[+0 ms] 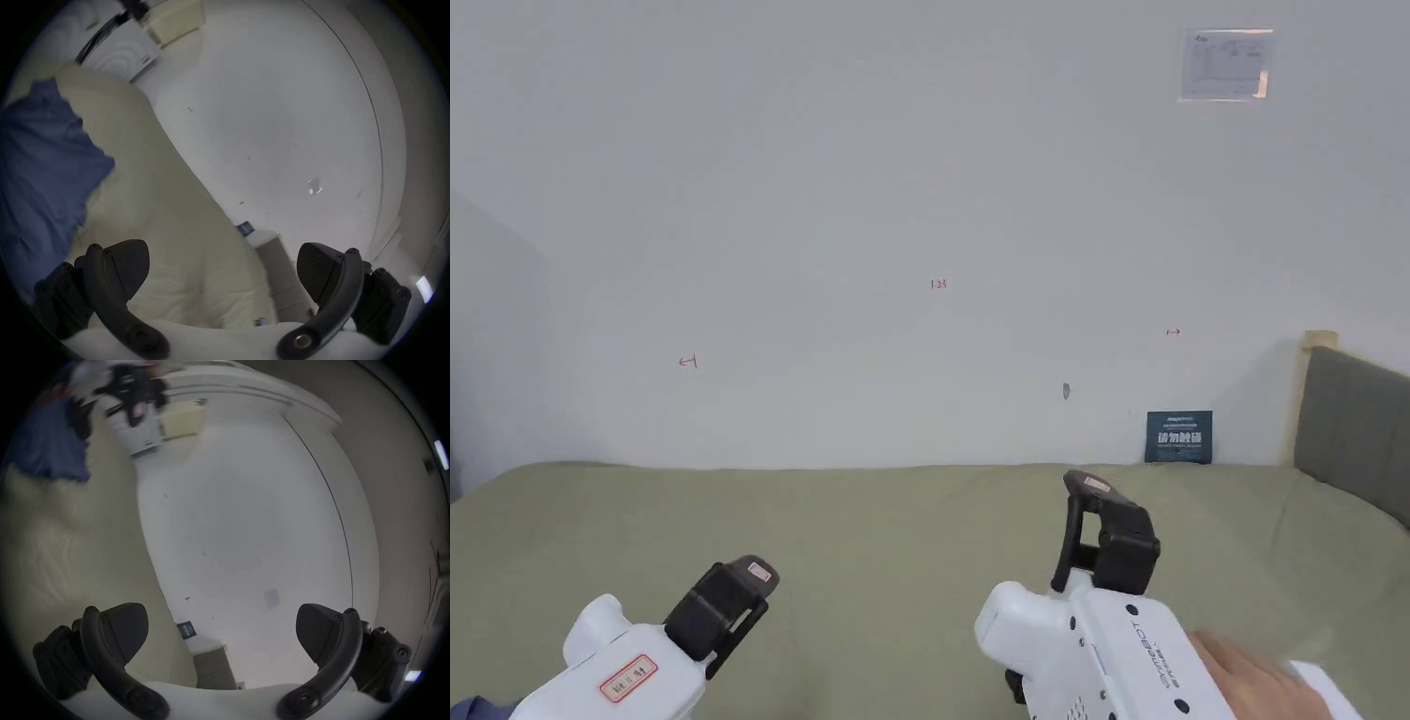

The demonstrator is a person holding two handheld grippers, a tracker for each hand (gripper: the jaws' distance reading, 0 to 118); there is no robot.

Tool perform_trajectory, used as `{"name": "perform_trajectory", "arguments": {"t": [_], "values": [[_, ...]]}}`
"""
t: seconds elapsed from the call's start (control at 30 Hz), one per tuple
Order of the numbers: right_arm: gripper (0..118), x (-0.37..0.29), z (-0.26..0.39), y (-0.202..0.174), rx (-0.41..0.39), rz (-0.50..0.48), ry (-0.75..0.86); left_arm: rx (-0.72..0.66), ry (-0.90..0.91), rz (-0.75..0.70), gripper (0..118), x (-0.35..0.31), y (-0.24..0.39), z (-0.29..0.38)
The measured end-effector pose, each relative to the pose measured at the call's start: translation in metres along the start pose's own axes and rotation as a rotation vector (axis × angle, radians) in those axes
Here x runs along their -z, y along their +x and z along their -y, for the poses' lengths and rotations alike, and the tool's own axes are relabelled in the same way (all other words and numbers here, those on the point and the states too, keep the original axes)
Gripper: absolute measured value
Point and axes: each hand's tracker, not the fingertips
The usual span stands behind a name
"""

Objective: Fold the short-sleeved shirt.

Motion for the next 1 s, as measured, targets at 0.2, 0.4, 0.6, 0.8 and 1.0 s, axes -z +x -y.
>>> {"name": "perform_trajectory", "arguments": {"t": [0.2,0.4,0.6,0.8,1.0], "values": [[118,0.005,0.035,0.054,0.848,-0.062,-0.178,0.549,0.181,-0.168,118,-0.013,0.064,0.009],[118,0.008,0.082,0.064,1.246,-0.005,-0.205,0.883,0.271,-0.197,118,-0.016,0.098,0.03],[118,0.007,0.083,0.062,1.198,0.01,-0.231,0.931,0.274,-0.217,118,-0.012,0.102,0.03],[118,0.006,0.077,0.062,1.142,0.009,-0.225,0.913,0.257,-0.212,118,-0.01,0.102,0.027],[116,0.005,0.077,0.064,1.139,0.013,-0.258,0.928,0.206,-0.199,97,-0.01,0.103,0.025]]}}
